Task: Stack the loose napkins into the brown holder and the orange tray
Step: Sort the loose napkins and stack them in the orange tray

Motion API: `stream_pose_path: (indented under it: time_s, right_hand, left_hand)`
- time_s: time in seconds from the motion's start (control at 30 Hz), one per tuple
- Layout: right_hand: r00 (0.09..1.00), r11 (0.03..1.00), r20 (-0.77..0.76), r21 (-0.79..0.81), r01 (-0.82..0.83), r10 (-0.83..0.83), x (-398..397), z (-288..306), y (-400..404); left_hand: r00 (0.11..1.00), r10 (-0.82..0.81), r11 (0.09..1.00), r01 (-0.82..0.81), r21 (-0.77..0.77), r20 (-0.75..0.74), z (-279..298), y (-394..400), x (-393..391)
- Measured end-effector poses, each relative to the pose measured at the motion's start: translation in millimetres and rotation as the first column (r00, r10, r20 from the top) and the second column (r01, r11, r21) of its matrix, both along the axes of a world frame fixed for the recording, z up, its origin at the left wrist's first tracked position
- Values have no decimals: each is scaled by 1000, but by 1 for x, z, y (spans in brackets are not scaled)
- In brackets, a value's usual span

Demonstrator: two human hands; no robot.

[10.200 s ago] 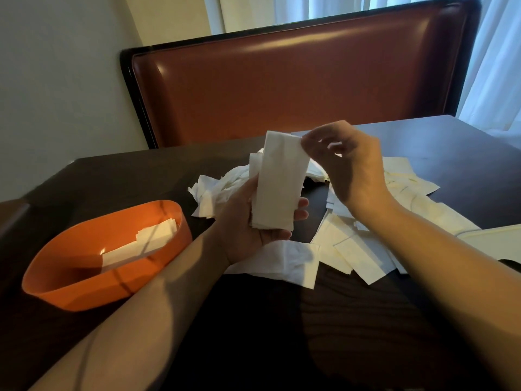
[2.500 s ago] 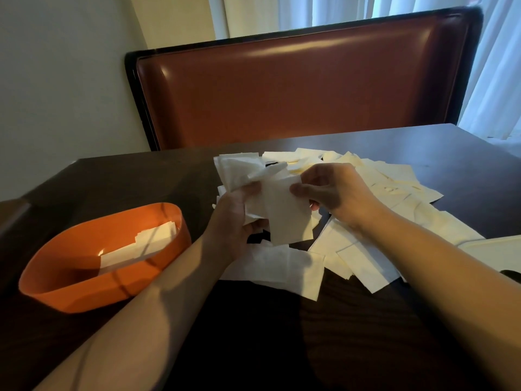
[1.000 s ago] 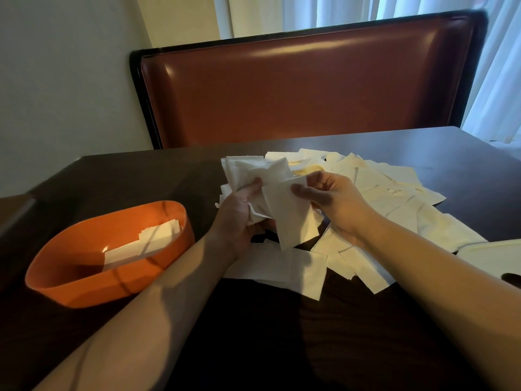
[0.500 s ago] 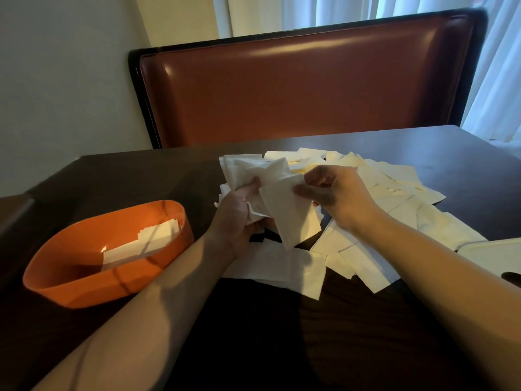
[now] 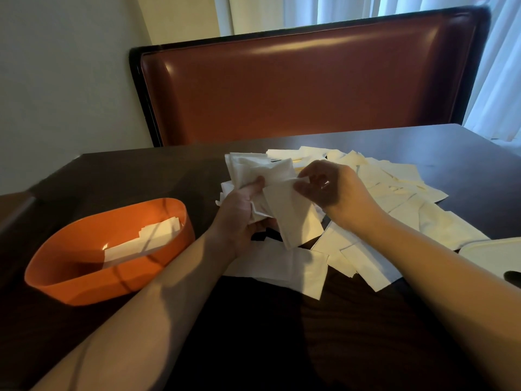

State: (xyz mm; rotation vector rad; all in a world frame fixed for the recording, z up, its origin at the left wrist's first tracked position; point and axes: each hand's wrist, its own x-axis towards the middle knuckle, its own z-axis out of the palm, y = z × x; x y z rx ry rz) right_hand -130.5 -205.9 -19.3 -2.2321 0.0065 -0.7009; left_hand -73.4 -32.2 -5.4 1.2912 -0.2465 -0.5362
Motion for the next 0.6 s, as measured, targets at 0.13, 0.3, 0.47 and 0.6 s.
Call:
stream_pose_path:
  time_s: [0.13,0.3,0.47,0.6]
  right_hand:
    - [998,997,-1,43,-56,56,-4,7,-2]
    - [983,976,-16,123,-182,185,-4,5,-1]
    - [988,988,-56,54,-142,145,-1,0,-1]
    - [991,996,-111,-27,-83,79,4,-4,-2]
  left_hand:
    - [1000,3,1000,-3,5,-3,0,0,0]
    - [1000,5,1000,-5,11,-2,0,-1,-1]
    - [1000,-11,1000,11,7,0,0,-1,0]
    - [999,-34,999,34,-13,-10,2,-1,-3]
